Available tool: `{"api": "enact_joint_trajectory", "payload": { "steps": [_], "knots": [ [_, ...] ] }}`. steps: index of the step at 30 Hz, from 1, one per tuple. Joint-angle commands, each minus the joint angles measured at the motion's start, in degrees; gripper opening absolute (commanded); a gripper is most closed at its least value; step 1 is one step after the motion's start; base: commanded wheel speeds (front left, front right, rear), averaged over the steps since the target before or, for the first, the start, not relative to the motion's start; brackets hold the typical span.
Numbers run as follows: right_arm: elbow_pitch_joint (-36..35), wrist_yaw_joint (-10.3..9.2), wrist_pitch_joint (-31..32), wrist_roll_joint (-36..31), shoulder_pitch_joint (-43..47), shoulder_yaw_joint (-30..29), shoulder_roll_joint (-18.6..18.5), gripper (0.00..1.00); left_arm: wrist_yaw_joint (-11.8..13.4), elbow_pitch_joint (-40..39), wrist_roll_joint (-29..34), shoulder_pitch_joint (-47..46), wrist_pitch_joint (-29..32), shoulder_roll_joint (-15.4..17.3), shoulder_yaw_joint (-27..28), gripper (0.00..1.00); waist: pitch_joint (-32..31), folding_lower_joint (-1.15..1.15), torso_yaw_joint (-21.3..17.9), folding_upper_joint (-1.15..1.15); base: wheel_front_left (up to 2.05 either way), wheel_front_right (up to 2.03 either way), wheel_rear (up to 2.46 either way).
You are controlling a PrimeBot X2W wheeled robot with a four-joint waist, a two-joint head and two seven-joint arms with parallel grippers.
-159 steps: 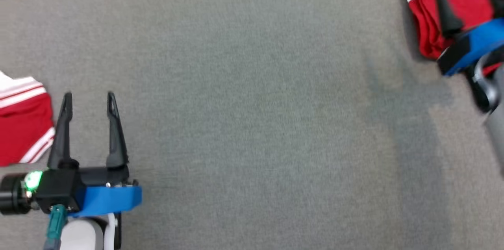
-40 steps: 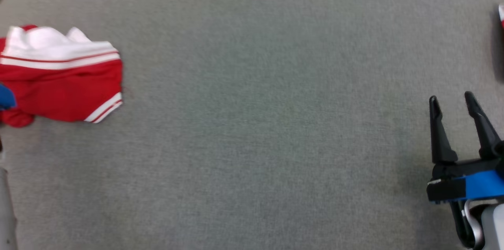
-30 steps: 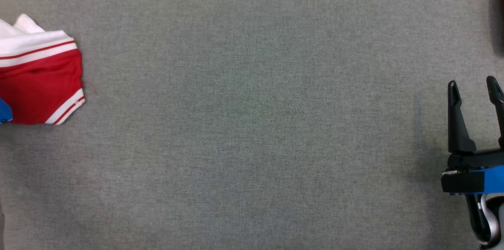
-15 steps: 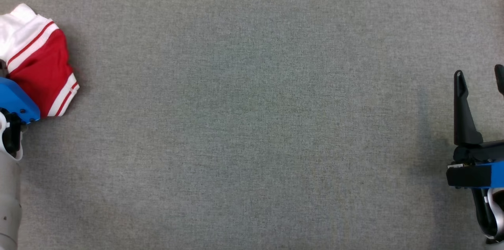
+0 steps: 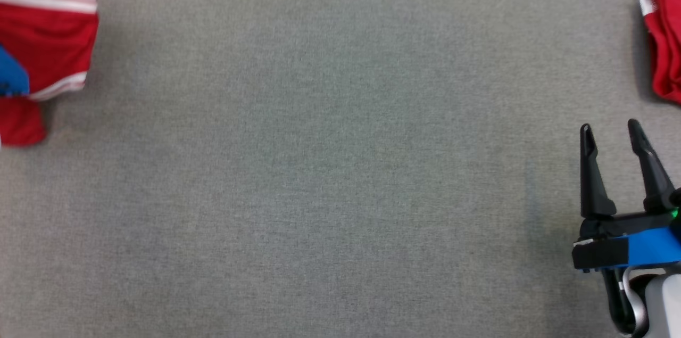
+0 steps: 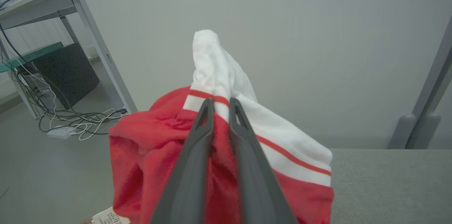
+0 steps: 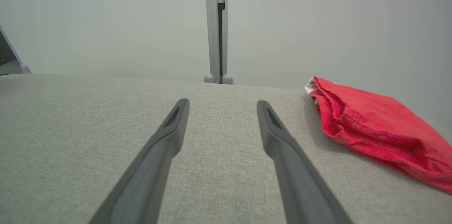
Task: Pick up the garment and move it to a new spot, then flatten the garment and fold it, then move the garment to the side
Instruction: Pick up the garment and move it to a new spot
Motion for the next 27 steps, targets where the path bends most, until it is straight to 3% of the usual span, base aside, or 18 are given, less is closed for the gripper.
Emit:
{"api": "enact_joint_trajectory", "payload": {
  "steps": [1, 6, 15, 20, 27],
  "knots": [
    [1.0, 0.02, -0.6, 0.4, 0.6, 0.2, 0.7, 1.00, -0.1, -2.7, 0.7, -2.0, -0.8, -0.4, -1.2, 0.00, -2.4, 0.00, -1.5, 0.00, 0.00, 0.00, 0.00],
    [3.6, 0.02, -1.5, 0.7, 1.6, 1.1, 2.5, 1.00, 0.5, -12.2, 3.1, -4.9, -1.2, -4.0, -4.4, 0.00, -6.4, 0.00, -3.8, 0.00, 0.00, 0.00, 0.00],
    [6.4, 0.02, -2.1, 1.7, 2.3, 2.5, 4.8, 1.00, 0.5, -26.9, 4.6, -6.7, 1.9, -11.4, -11.4, 0.00, -9.4, 0.00, -12.0, 0.00, 0.00, 0.00, 0.00],
    [6.4, 0.02, -2.1, 2.3, 2.1, 2.8, 5.6, 1.00, 0.6, -32.3, 3.7, -2.6, 3.9, -14.4, -14.3, 0.00, -9.6, 0.00, -15.6, 0.00, 0.00, 0.00, 0.00],
    [6.4, 0.02, -2.1, 2.5, 2.7, 2.8, 6.0, 1.00, 1.4, -32.9, 2.5, 8.4, 4.5, -17.5, -18.3, 0.00, -9.9, 0.00, -16.8, 0.00, 0.00, 0.00, 0.00]
  ]
}}
